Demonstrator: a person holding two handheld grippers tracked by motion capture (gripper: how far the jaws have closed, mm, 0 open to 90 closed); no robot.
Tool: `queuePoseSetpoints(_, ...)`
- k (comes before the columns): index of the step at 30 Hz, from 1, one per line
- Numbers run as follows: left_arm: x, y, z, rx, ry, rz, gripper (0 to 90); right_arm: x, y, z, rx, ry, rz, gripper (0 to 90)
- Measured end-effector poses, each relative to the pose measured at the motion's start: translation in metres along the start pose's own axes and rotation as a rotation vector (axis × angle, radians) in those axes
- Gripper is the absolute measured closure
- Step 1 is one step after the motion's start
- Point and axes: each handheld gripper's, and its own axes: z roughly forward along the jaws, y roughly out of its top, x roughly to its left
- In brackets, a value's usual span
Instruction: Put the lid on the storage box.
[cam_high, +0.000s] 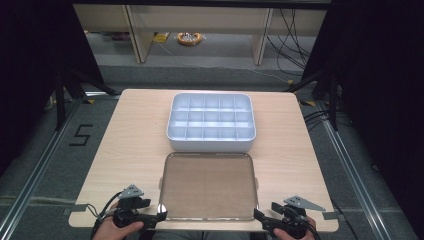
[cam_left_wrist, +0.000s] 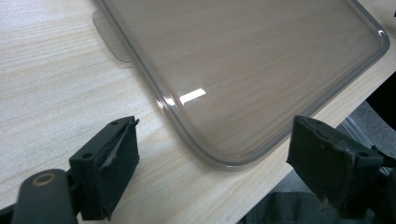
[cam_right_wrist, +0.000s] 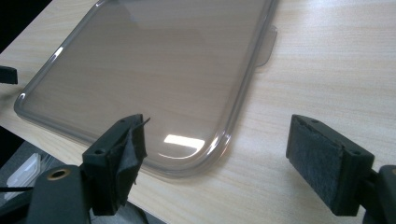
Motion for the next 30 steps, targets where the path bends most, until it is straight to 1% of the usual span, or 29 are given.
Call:
queuePoseSetpoints(1,0.000,0.000,0.000,-0.002,-0.003,-0.004,15.4,0.000,0.000,0.000,0.001,0.000,-0.004,20.7)
queuePoseSetpoints(2,-0.001,0.000,0.002,-0.030,-0.003,-0.024,15.3,0.000,0.000,0.000,0.002,-0.002,-0.002,20.7)
queuePoseSetpoints(3,-0.002,0.000,0.002,-0.037,0.000,-0.034,15.3,0.000,0.000,0.000,0.002,-0.002,-0.002,20.7)
queuePoseSetpoints(4,-0.002,0.000,0.001,-0.038,-0.001,-0.040,15.3,0.002,-0.001,0.000,0.015,0.005,0.041,20.6)
queuePoseSetpoints(5,-0.001,0.000,0.000,-0.026,-0.001,-0.025,15.2,0.002,-0.001,0.000,0.014,0.005,0.042,20.6)
queuePoseSetpoints(6,-0.001,0.000,0.001,-0.043,-0.005,-0.043,15.1,0.003,0.000,-0.001,0.032,-0.003,0.044,20.9)
queuePoseSetpoints(7,0.000,0.000,0.001,-0.042,-0.007,-0.027,15.1,0.001,0.000,0.000,0.035,-0.017,0.022,20.8)
queuePoseSetpoints(8,0.002,0.001,0.001,-0.045,-0.009,-0.016,15.1,-0.001,0.000,0.000,0.031,-0.008,-0.002,20.5)
queuePoseSetpoints(10,0.002,0.000,0.000,-0.048,0.000,-0.021,15.1,0.000,0.000,0.000,0.029,-0.007,0.002,19.7)
queuePoseSetpoints(11,0.002,0.000,0.000,-0.048,-0.004,-0.017,15.1,0.000,0.000,0.001,0.021,-0.007,-0.011,19.6)
queuePoseSetpoints(12,0.002,0.001,0.000,-0.048,-0.005,-0.024,15.1,0.000,0.000,0.001,0.023,-0.011,-0.007,19.3)
queuePoseSetpoints(13,0.002,0.000,0.001,-0.053,-0.003,-0.023,15.1,-0.001,0.000,0.002,0.010,-0.001,-0.010,18.9)
queuePoseSetpoints(14,0.002,0.001,0.001,-0.054,-0.001,-0.010,15.1,-0.001,0.000,0.002,0.018,0.015,-0.007,18.9)
queuePoseSetpoints(15,0.002,0.001,0.001,-0.055,0.003,-0.004,15.1,-0.001,0.000,0.001,0.028,0.001,-0.002,18.9)
queuePoseSetpoints(16,0.002,0.001,0.001,-0.059,0.005,-0.005,15.1,-0.001,0.000,0.001,0.021,-0.003,-0.006,19.0)
queuePoseSetpoints(17,0.002,0.001,0.001,-0.063,0.007,0.000,15.1,-0.001,0.000,0.002,0.021,-0.013,-0.022,19.0)
queuePoseSetpoints(18,0.003,0.002,0.000,-0.049,0.021,0.019,15.1,0.002,0.000,0.001,0.025,-0.005,0.009,19.2)
queuePoseSetpoints(19,0.003,0.002,0.000,-0.053,0.026,0.025,15.1,0.001,0.001,0.001,0.020,-0.014,-0.016,19.6)
queuePoseSetpoints(20,0.003,0.002,0.000,-0.054,0.032,0.012,15.1,0.001,0.001,0.002,0.017,-0.010,-0.019,20.1)
queuePoseSetpoints(21,0.003,0.002,0.001,-0.057,0.034,0.010,15.1,0.004,0.000,0.004,0.006,0.000,0.019,20.5)
queuePoseSetpoints(22,0.003,0.002,0.002,-0.063,0.043,0.004,15.1,0.004,0.001,0.003,0.026,-0.015,0.017,20.8)
queuePoseSetpoints(23,0.003,0.003,0.002,-0.052,0.037,0.012,15.1,0.001,0.002,0.004,0.019,-0.020,-0.020,21.2)
queuePoseSetpoints(24,0.004,0.004,0.002,-0.039,0.042,0.019,15.2,0.004,0.002,0.004,0.019,-0.006,0.018,21.4)
queuePoseSetpoints(25,0.004,0.004,0.003,-0.043,0.044,0.011,15.2,0.001,0.003,0.004,0.017,-0.006,-0.021,21.5)
queuePoseSetpoints(26,0.005,0.005,0.004,-0.037,0.041,0.008,15.2,0.001,0.004,0.005,0.020,-0.016,-0.017,21.8)
queuePoseSetpoints(27,0.005,0.006,0.004,-0.044,0.043,0.007,15.2,0.004,0.004,0.007,0.006,-0.009,0.022,22.1)
queuePoseSetpoints(28,0.004,0.006,0.006,-0.061,0.048,-0.001,15.2,0.000,0.005,0.007,0.002,-0.003,-0.015,22.4)
queuePoseSetpoints(29,0.004,0.007,0.007,-0.073,0.047,-0.004,15.2,0.001,0.006,0.008,0.001,0.006,0.012,23.0)
queuePoseSetpoints(30,0.004,0.007,0.006,-0.057,0.038,0.009,15.2,-0.002,0.007,0.010,-0.007,0.001,-0.004,23.6)
